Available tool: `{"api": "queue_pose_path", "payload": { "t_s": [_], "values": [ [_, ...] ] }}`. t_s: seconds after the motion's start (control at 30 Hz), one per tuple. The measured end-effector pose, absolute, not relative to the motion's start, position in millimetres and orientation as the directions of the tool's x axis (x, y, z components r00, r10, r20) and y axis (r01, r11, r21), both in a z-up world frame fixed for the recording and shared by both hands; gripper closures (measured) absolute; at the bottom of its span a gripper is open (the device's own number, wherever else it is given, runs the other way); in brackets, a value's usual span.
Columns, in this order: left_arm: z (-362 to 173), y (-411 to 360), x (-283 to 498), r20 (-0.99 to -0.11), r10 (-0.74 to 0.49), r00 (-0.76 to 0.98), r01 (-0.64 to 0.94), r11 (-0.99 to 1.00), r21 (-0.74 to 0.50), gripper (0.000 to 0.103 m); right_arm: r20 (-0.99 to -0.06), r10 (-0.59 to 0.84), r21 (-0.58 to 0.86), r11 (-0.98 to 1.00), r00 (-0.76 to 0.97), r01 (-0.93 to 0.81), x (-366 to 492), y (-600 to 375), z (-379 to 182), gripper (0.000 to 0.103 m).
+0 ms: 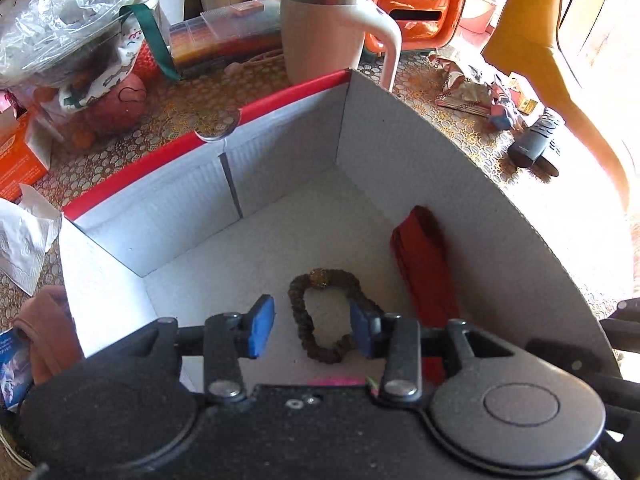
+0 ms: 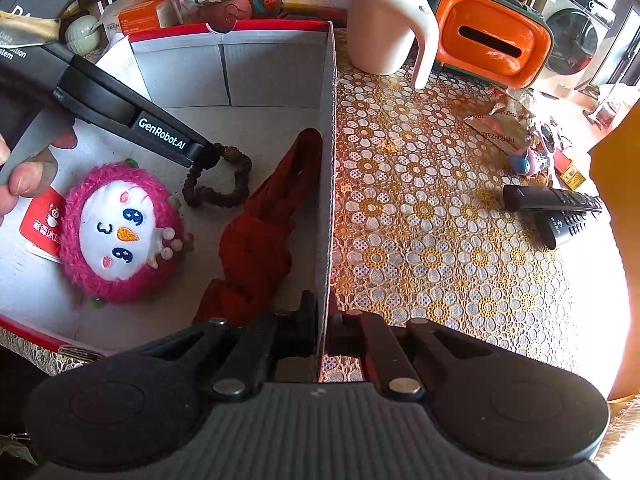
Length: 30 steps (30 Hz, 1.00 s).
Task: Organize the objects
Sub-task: 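Withdraw the left gripper and reach toward the white charging cable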
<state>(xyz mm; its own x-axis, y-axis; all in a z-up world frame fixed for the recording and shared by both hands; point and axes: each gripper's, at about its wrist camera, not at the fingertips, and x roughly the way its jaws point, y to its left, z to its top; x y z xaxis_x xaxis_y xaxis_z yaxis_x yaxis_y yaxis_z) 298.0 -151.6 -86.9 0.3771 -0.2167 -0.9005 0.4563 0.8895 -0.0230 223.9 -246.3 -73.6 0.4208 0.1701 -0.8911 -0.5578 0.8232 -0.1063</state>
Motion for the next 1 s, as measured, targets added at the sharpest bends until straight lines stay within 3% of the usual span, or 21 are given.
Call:
{"api": "queue_pose_path", "payload": {
  "t_s": [0.47,0.73,1.0],
  "values": [
    [-32,-96,244,-0.840,-0.237,0.489,0.413,0.910,-0.016,0.058,-0.890,0.151,-0.119,0.834,0.430,-0.539,222,-243,-74,0.100],
    [-13,-28,216,-0.817,-0.157,0.554,0.309,0.951,0.027,0.052,-0.892,0.142,-0.121,0.840,0.429,-0.529,222,-241,-73,0.099],
    [0,47,203,-0.787,-0.020,0.617,0.139,0.987,0.084,0.021,-0.893,0.135,-0.119,0.849,0.430,-0.514,224,-241,-73,0.099]
  ]
}}
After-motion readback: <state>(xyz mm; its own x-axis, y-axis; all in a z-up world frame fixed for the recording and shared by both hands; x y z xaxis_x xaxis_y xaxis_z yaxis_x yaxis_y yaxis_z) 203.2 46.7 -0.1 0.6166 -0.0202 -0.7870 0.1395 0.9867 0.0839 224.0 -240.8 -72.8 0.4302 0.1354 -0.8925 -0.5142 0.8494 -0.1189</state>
